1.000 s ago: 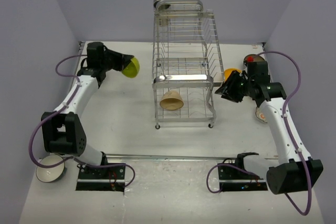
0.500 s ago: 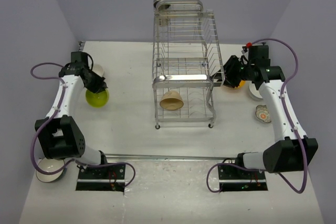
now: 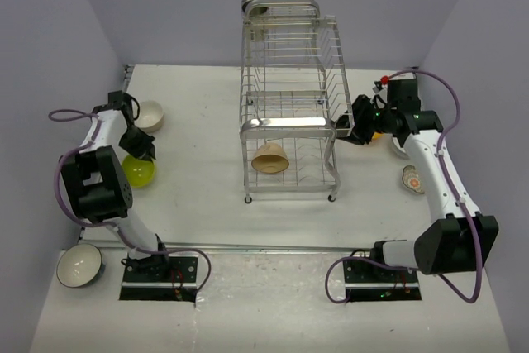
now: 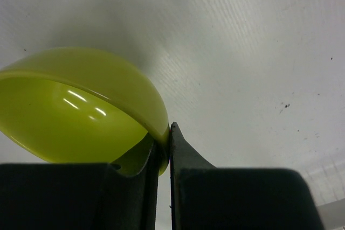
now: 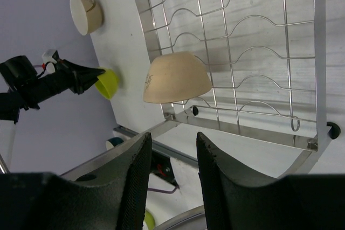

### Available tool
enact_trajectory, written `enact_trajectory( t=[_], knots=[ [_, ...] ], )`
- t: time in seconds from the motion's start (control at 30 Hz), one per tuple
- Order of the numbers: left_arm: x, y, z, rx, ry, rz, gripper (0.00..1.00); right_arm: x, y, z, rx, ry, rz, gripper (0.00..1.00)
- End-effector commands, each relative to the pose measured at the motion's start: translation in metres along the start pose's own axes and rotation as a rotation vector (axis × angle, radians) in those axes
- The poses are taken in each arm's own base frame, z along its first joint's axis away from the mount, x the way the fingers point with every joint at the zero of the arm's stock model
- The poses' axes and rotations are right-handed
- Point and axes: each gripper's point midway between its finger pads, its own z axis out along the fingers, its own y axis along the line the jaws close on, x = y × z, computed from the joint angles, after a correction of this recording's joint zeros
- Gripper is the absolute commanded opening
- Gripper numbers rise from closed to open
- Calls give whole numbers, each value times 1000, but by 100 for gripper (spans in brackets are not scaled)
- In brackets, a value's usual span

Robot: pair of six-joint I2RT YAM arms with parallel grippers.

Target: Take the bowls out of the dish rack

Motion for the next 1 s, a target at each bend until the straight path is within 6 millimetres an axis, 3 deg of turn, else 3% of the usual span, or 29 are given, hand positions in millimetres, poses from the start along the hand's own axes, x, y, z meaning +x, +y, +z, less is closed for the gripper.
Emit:
enact_trajectory(
  t=[0.0,0.6,0.73,0.77,0.87,0.97],
  knots=[
    [-30,-6,-7,-4,-84,23,0,6,16,-8,-85,9,-8,40],
    [-35,-19,31,24,-48,11,1,30,34,-14,-174,105,16,41],
    [-46,-29,23,58,-77,11,24,33,34,-15,-171,100,7,41],
    [-48,-32,19,77,-89,12,35,33,33,-15,-171,102,7,41],
    [-52,-42,7,132,-113,16,43,35,31,-18,-156,94,-5,41],
    [-56,-54,-7,196,-125,15,46,37,28,-19,-145,92,-10,41]
  ],
)
